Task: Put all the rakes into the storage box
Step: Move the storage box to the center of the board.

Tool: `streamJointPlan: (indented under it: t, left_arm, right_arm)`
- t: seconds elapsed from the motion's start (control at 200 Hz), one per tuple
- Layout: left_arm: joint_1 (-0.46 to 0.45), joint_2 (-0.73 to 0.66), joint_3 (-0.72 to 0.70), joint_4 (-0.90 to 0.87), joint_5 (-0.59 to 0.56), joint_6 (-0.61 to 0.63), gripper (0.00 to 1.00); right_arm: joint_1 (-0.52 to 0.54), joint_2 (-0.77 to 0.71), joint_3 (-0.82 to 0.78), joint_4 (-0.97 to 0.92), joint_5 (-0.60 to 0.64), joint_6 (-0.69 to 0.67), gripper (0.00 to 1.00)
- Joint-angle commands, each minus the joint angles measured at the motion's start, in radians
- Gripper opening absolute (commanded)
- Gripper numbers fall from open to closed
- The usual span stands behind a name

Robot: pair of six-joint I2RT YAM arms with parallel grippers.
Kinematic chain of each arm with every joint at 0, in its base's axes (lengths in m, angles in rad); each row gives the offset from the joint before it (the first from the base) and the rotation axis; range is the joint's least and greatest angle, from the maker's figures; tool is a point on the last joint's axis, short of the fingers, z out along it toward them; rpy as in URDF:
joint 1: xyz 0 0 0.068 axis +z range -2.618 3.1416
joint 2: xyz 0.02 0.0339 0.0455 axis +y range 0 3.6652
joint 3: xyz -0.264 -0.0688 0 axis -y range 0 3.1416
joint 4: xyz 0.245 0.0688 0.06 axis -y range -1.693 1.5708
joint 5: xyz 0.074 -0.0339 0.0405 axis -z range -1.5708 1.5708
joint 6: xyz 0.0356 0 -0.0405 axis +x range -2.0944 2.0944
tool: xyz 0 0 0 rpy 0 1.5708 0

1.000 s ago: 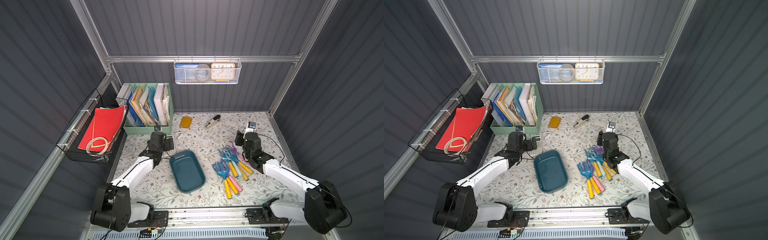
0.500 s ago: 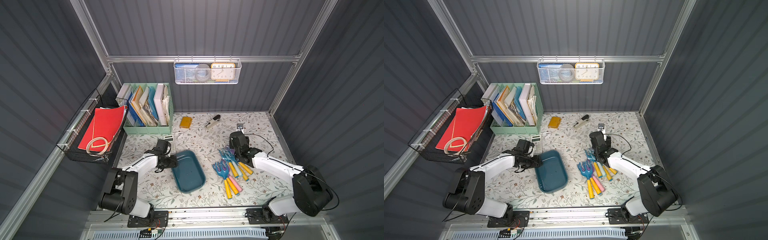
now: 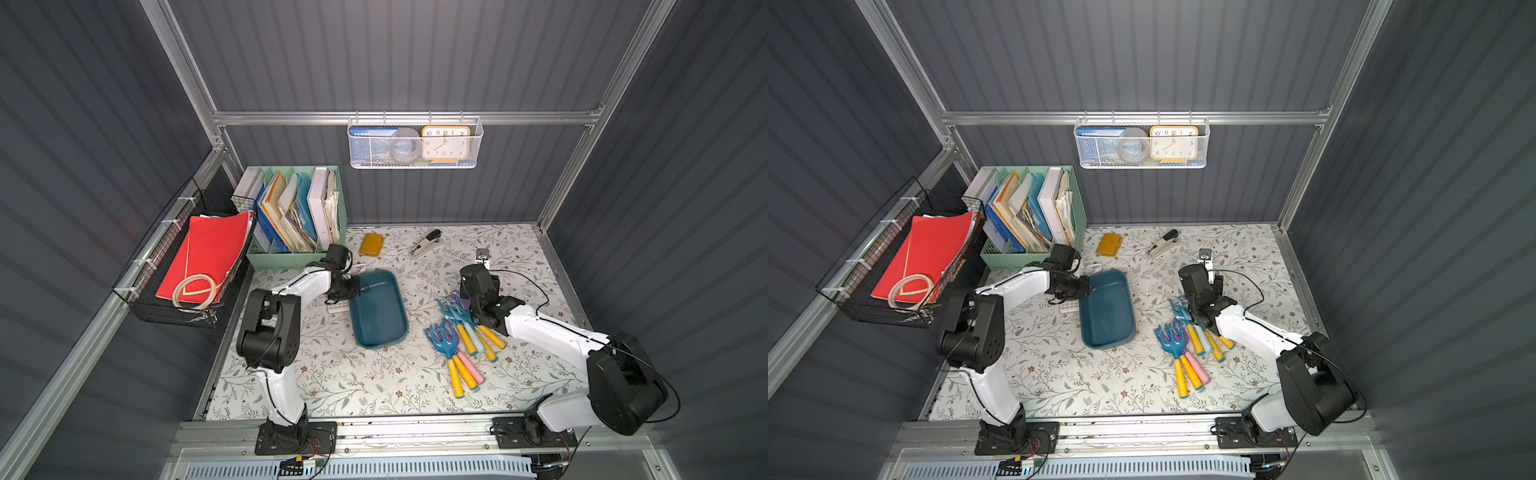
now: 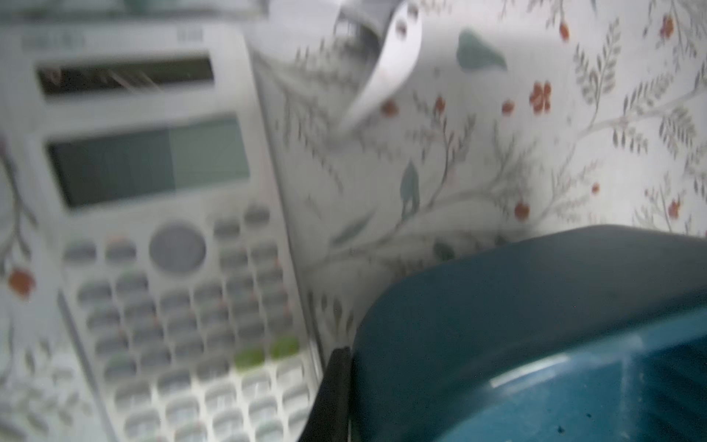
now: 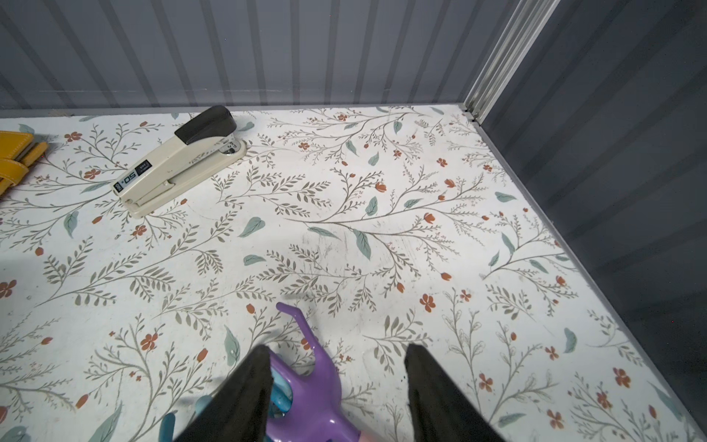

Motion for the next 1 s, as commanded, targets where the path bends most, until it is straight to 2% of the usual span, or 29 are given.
streamJointPlan:
  t: [0.0, 0.03, 0.125, 0.145, 0.18, 0.26, 0.35, 0.41, 0.52, 0.595, 0.63, 0.67, 0.795, 0.906, 0.996]
  left_arm:
    - [-0.018, 0.129, 0.175, -0.049, -0.086, 0.023, 0.00]
    - [-0.028, 0.150, 0.204, -0.038, -0.099, 0.031, 0.00]
    - [-0.065, 0.182, 0.243, 0.013, -0.155, 0.064, 0.24]
    - [-0.071, 0.187, 0.253, 0.014, -0.157, 0.069, 0.32]
    - [-0.078, 0.197, 0.275, 0.005, -0.150, 0.072, 0.51]
    - [-0.082, 0.210, 0.298, 0.000, -0.113, 0.049, 0.79]
    - [-0.087, 0.196, 0.277, 0.039, -0.044, -0.001, 0.89]
    - [-0.095, 0.172, 0.253, 0.081, -0.003, -0.037, 0.99]
    - [-0.119, 0.114, 0.194, 0.193, 0.022, -0.115, 1.00]
    - [-0.130, 0.078, 0.168, 0.234, -0.040, -0.164, 0.99]
    - [-0.130, 0.065, 0.167, 0.231, -0.080, -0.183, 0.99]
    - [-0.130, 0.052, 0.165, 0.221, -0.133, -0.204, 1.00]
    - [-0.130, 0.007, 0.152, 0.190, -0.267, -0.232, 1.00]
    - [-0.130, -0.024, 0.131, 0.189, -0.300, -0.249, 1.00]
    - [-0.130, -0.031, 0.121, 0.177, -0.307, -0.258, 1.00]
  right_arm:
    - [0.007, -0.017, -0.015, -0.090, -0.057, 0.070, 0.59]
    - [0.005, -0.020, -0.013, -0.116, -0.071, 0.088, 0.59]
    - [0.007, -0.037, -0.023, -0.168, -0.176, 0.096, 0.59]
    - [0.008, -0.043, -0.027, -0.182, -0.208, 0.093, 0.58]
    - [0.011, -0.054, -0.033, -0.205, -0.279, 0.083, 0.58]
    - [0.029, -0.088, -0.048, -0.279, -0.407, 0.075, 0.58]
    - [0.065, -0.144, -0.075, -0.363, -0.533, 0.064, 0.58]
    - [0.103, -0.181, -0.082, -0.452, -0.572, 0.069, 0.59]
    - [0.186, -0.248, -0.101, -0.589, -0.670, 0.135, 0.59]
    - [0.251, -0.283, -0.121, -0.642, -0.681, 0.187, 0.59]
    - [0.279, -0.297, -0.127, -0.672, -0.644, 0.226, 0.59]
    - [0.289, -0.312, -0.134, -0.685, -0.635, 0.257, 0.59]
    - [0.305, -0.306, -0.121, -0.747, -0.721, 0.243, 0.56]
    - [0.316, -0.262, -0.103, -0.833, -0.801, 0.232, 0.53]
    - [0.328, -0.262, -0.141, -0.795, -0.837, 0.262, 0.50]
